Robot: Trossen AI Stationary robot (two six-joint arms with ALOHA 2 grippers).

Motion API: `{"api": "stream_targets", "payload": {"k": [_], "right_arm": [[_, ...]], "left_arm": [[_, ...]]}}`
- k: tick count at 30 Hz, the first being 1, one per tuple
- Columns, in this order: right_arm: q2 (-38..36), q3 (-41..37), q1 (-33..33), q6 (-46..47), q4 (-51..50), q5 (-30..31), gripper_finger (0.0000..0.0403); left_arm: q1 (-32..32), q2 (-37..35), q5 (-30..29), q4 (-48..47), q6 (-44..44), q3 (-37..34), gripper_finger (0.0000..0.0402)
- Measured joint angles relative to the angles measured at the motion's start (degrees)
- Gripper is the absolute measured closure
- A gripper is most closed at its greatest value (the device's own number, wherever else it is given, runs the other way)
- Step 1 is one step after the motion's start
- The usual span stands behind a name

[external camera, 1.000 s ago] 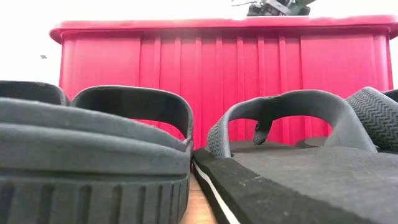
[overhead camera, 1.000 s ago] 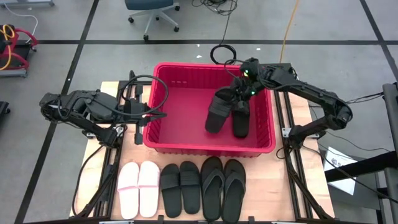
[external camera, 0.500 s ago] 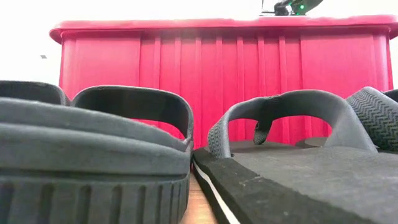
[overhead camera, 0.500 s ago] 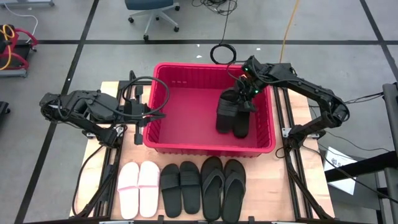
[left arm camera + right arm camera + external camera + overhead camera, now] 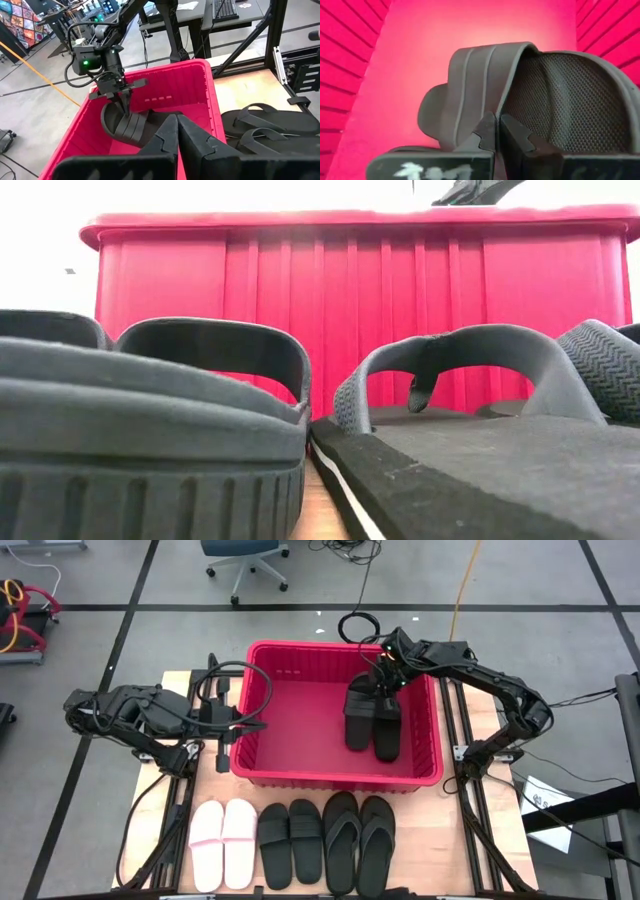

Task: Pick and place slides into bin
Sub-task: Put the black slide into the red bin

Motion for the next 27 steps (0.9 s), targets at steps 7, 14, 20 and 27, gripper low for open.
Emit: {"api": "stream_targets", "payload": {"k": [7, 14, 20, 27], "right_arm": [[0.3, -0.3, 0.0, -2.9, 2.0, 0.1, 0.0401], [0.2, -7.4, 0.1, -2.7, 12.7, 2.8, 0.04], [0.3, -9.6, -0.2, -2.1, 14.0, 6.4, 0.04], [0.3, -9.6, 0.0, -5.0, 15.2, 7.0, 0.0399]], "left_arm": [[0.0, 0.0, 0.0, 0.0, 0.0, 0.0, 0.0399], [0.0, 0.0, 0.0, 0.0, 0.2, 0.0, 0.0395], [0.0, 0.0, 0.0, 0.0, 0.2, 0.0, 0.0396], [0.0, 0.0, 0.0, 0.0, 0.2, 0.0, 0.0398]]}}
